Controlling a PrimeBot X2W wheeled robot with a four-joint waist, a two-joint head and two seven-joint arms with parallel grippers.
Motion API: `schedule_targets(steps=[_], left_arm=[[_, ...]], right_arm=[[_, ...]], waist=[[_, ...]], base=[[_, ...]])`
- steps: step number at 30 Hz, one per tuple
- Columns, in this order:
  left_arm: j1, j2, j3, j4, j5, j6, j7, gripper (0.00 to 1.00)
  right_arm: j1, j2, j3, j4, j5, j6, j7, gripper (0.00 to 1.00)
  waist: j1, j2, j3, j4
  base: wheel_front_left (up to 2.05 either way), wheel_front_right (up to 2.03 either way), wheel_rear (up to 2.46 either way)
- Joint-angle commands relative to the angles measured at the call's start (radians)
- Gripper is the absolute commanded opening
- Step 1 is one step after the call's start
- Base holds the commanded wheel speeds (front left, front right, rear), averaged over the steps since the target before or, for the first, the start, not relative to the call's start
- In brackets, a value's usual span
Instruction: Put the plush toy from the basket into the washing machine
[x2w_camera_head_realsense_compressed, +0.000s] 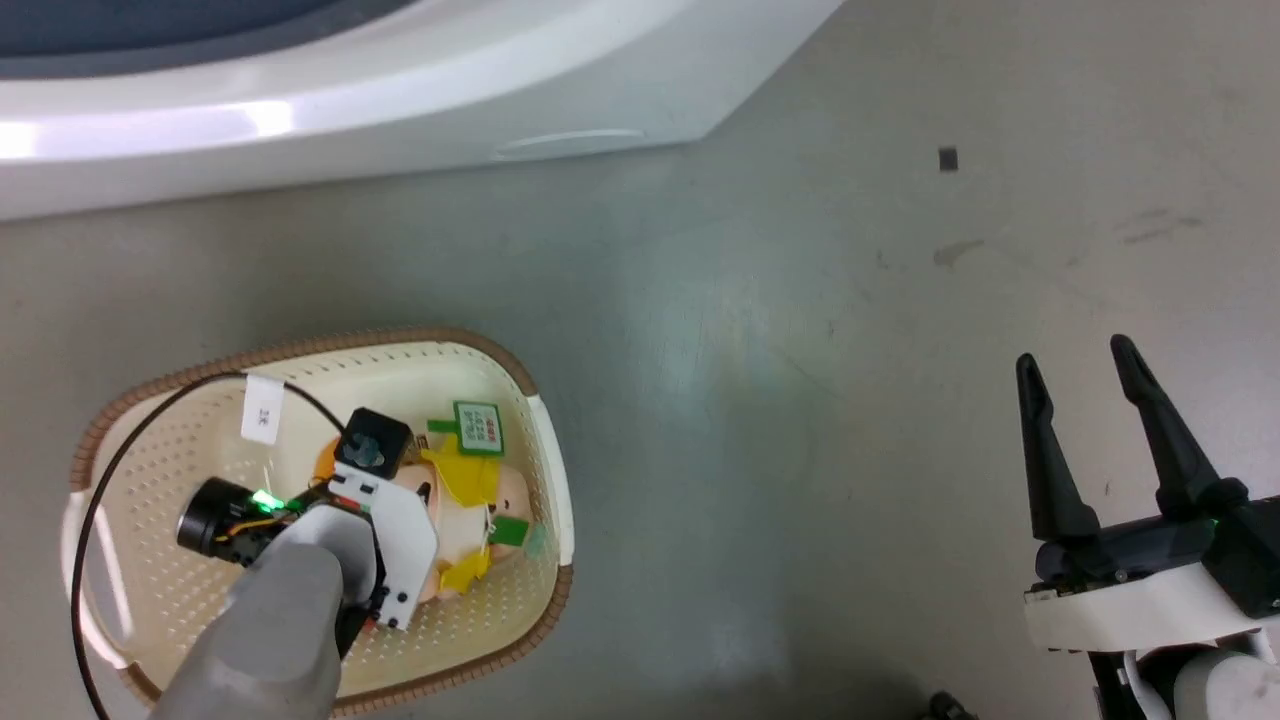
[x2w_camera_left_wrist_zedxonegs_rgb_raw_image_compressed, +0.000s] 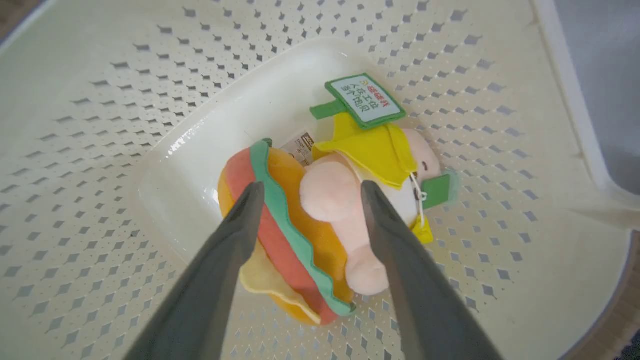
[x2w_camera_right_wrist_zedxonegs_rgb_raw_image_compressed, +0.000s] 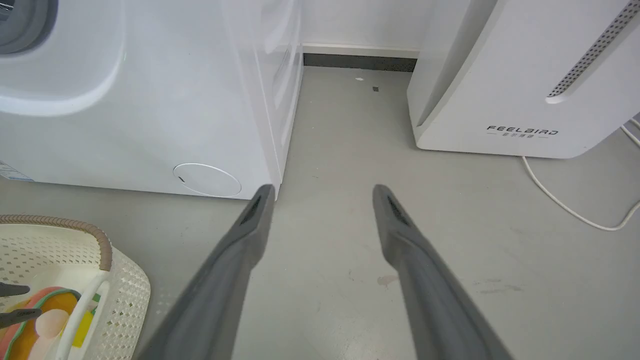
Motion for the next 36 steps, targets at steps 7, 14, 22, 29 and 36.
schedule_targets(steps=[7, 14, 22, 29, 36], left_arm=[[-0.102, 0.027, -0.059, 0.094, -0.003, -0.013, 0.028, 1.00], [-0.162, 0.035, -0.104, 0.167, -0.007, -0.016, 0.039, 1.00], [-0.211, 0.052, -0.139, 0.239, -0.022, -0.017, 0.046, 1.00], [-0.257, 0.074, -0.170, 0.311, -0.050, -0.028, 0.064, 0.00], [-0.250, 0.086, -0.176, 0.334, -0.077, -0.032, 0.041, 0.00]], right_arm=[[-0.024, 0.000, -0.011, -0.024, 0.013, -0.001, -0.025, 1.00], [-0.032, 0.000, -0.023, -0.035, 0.018, -0.001, -0.039, 1.00], [-0.042, 0.000, -0.030, -0.049, 0.022, -0.001, -0.054, 1.00], [-0.058, 0.000, -0.036, -0.061, 0.025, -0.001, -0.069, 1.00], [-0.083, 0.000, -0.036, -0.048, 0.038, -0.001, -0.073, 1.00]], waist=[[-0.0001, 0.0000, 0.118, -0.022], [-0.0001, 0.0000, 0.182, -0.032], [-0.0001, 0.0000, 0.245, -0.048], [-0.0001, 0.0000, 0.309, -0.061], [-0.0001, 0.0000, 0.295, -0.074]], base=[[0.00, 0.00, 0.00], [0.00, 0.00, 0.00], [0.00, 0.00, 0.00], [0.00, 0.00, 0.00], [0.00, 0.00, 0.00]])
